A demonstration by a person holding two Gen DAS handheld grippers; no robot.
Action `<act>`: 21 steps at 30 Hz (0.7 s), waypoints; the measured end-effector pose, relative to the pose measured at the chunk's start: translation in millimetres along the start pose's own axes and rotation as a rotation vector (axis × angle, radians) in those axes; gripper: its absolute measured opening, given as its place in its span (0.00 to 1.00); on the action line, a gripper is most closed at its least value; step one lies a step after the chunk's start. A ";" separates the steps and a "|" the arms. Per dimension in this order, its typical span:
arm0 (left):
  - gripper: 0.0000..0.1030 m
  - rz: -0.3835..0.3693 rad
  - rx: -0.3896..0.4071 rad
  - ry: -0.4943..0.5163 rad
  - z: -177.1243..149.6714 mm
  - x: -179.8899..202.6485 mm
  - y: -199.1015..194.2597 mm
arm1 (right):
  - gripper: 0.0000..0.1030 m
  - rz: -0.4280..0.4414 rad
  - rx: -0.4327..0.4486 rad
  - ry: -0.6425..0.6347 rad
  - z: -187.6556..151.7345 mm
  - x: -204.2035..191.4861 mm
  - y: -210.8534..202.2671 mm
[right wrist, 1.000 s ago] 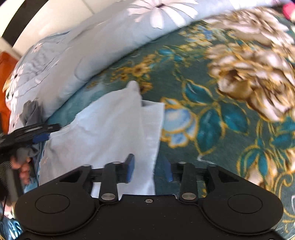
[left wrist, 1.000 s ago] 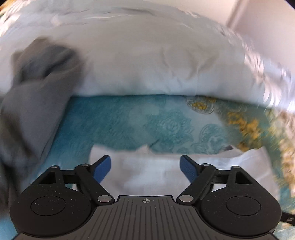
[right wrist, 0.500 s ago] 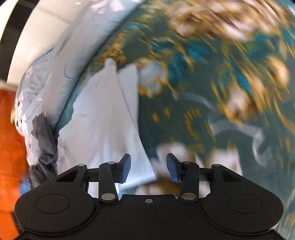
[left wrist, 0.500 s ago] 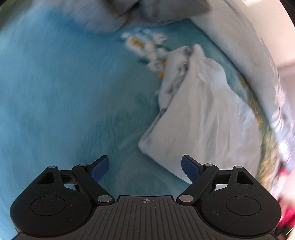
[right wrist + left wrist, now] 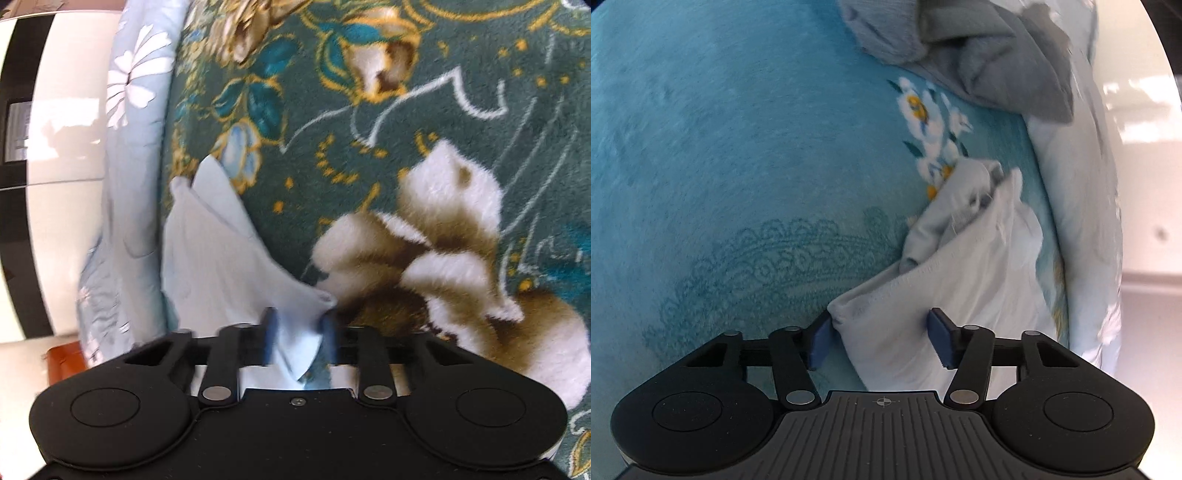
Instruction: Fold clothes
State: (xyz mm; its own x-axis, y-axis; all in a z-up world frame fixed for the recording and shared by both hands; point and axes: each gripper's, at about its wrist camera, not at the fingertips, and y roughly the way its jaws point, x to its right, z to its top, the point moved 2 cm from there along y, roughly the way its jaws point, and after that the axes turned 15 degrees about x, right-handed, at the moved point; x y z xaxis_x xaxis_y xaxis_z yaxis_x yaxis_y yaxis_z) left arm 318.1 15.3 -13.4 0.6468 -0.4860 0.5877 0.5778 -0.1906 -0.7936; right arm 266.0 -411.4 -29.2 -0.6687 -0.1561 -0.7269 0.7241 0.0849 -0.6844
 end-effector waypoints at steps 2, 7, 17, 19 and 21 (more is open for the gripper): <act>0.43 0.008 0.011 0.027 -0.8 4.4 0.2 | 0.06 -0.003 0.016 -0.002 1.5 -1.0 -1.7; 0.09 0.005 0.077 0.028 2.8 8.3 -0.7 | 0.04 -0.001 0.064 -0.086 9.9 -12.9 -14.4; 0.07 0.006 0.101 0.079 2.7 8.9 -17.0 | 0.03 -0.002 0.089 -0.131 11.0 -16.1 -24.5; 0.07 0.009 0.103 0.083 2.5 7.8 -19.6 | 0.03 0.001 0.082 -0.157 11.0 -18.7 -28.6; 0.07 0.008 0.102 0.072 2.4 6.8 -23.0 | 0.03 -0.005 0.078 -0.170 11.3 -17.8 -29.3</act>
State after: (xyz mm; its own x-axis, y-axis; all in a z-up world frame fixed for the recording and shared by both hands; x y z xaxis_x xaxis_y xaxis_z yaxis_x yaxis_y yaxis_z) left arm 310.4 18.5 9.2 0.6165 -0.5477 0.5656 0.6226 -0.1006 -0.7761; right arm 258.7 -422.2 4.4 -0.6394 -0.3206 -0.6989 0.7360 0.0077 -0.6769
